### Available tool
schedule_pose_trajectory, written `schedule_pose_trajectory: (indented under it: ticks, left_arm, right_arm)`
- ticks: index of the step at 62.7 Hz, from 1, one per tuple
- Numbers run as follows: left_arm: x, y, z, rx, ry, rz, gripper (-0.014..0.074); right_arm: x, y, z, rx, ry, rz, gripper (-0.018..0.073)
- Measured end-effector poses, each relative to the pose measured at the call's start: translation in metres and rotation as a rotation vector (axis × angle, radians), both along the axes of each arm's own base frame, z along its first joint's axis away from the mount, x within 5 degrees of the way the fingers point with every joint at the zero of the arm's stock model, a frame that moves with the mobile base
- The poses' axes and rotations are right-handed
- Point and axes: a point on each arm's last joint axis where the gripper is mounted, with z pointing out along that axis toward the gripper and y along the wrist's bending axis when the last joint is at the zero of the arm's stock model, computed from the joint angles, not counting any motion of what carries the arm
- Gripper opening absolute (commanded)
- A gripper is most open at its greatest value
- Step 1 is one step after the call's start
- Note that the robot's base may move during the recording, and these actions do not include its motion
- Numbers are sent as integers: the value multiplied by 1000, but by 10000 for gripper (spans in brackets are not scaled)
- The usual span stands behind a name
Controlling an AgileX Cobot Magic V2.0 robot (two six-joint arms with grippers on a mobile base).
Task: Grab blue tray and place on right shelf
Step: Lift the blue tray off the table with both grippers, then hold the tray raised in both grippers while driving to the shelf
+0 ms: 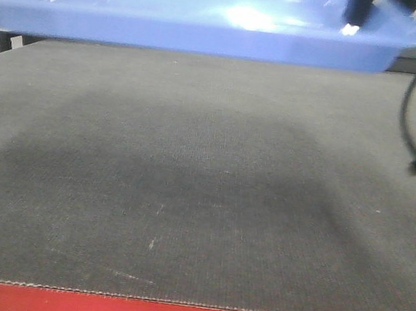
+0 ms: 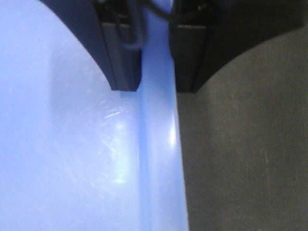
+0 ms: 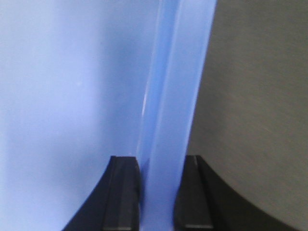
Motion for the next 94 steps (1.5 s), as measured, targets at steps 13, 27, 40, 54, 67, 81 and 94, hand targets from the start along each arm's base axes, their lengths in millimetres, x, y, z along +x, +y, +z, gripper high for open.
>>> schedule_pose_trajectory:
  ticks: [13,27,40,54,67,81,94]
  left_arm:
    - [-29,-12,22,-1,-43,-55,-41]
    - [-49,-17,22,-26,-28,-72,-41]
    - [-50,-18,21,-43,-14,-73,-44]
    - [-50,-18,21,-43,-14,-72,-48]
    - [-50,-18,21,-43,-13,-72,-48]
    - [-50,-18,21,-43,-13,-72,-48]
    - [-50,-18,21,-43,-13,-72,-48]
  right_arm:
    - [-40,-12,18,-15,-27,4,57]
    - [-74,-25,26,5,-54,14,57]
    - [-80,-28,27,6,-61,15,57]
    - [-80,-28,27,5,-61,16,57]
    - [-80,-28,27,5,-61,16,56]
    - [-80,-28,27,5,-61,16,56]
    - [-80,-28,27,5,-61,16,56]
